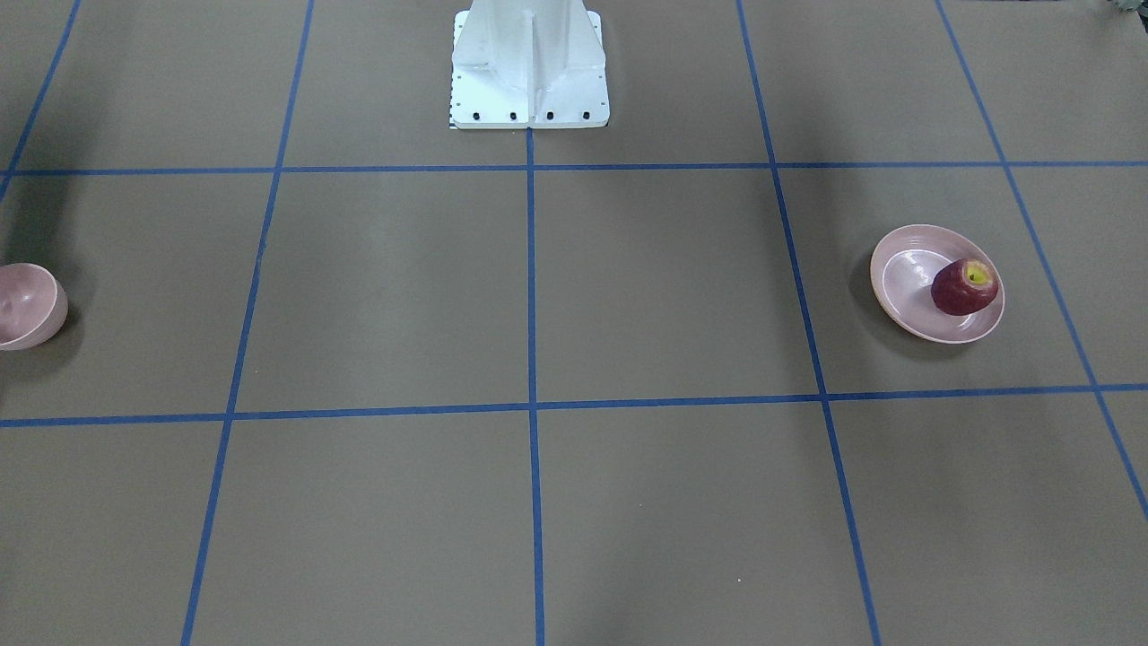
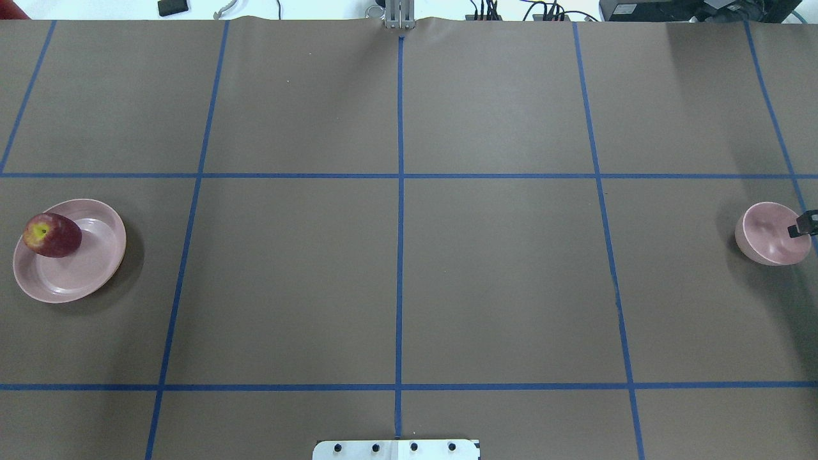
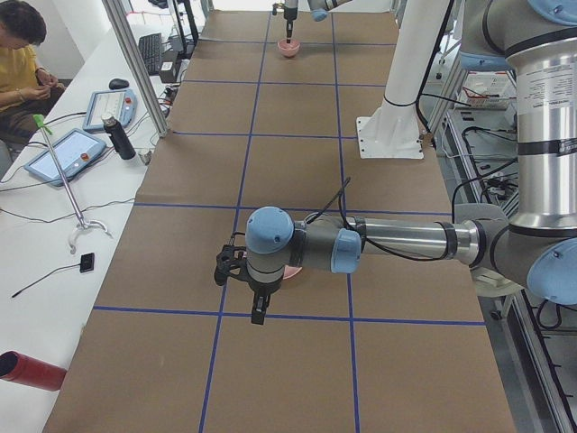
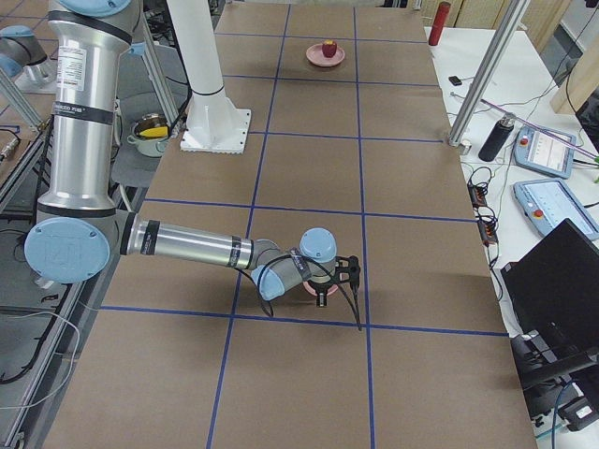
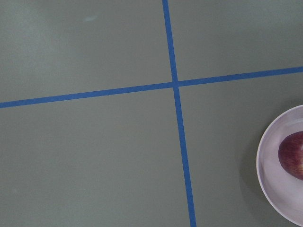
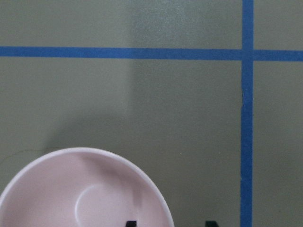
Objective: Move apple from plate to bowl
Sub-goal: 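Grip the pink bowl rim with the right gripper and drag it toward the table center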
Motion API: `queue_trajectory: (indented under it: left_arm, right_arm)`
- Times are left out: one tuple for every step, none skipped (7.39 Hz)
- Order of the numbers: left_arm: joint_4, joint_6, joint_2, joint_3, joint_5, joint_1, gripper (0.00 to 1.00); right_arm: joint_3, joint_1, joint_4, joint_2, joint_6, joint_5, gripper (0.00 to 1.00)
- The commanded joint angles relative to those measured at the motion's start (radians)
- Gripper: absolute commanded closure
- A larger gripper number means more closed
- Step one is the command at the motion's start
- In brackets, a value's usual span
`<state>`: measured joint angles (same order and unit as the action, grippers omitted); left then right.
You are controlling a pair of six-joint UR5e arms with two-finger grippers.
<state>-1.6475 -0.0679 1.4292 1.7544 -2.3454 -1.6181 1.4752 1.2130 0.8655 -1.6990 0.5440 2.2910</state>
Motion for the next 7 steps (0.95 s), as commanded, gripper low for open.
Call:
queue_trajectory:
  left_arm:
    - [0.000,-0.001,-0.001,0.002,0.000,0.000,0.02]
    - [0.000,-0.001,-0.001,0.002,0.000,0.000,0.02]
    - [0.000,-0.001,-0.001,0.002,0.000,0.000,0.02]
    - [0.000,0.000,-0.001,0.002,0.000,0.000,0.02]
    - [0.002,0.000,-0.001,0.002,0.000,0.000,0.02]
    - [0.000,0.000,-0.001,0.004,-0.002,0.000,0.02]
    - [0.000,0.000,-0.003,0.004,-0.002,0.000,0.02]
  right_arm:
    - [0.049,0.000,0.012,0.021,0.007,0.039,1.00]
    - [0.068,0.002,0.012,0.051,0.063,0.074,1.00]
    - [0.092,0.002,0.012,0.105,0.182,0.087,1.00]
    - [0.134,-0.022,0.012,0.157,0.311,0.090,1.00]
    - [0.167,-0.083,0.012,0.215,0.406,0.078,1.00]
    - [0.201,-0.171,0.012,0.281,0.571,0.041,1.00]
    - [0.232,-0.253,0.013,0.338,0.688,-0.023,1.00]
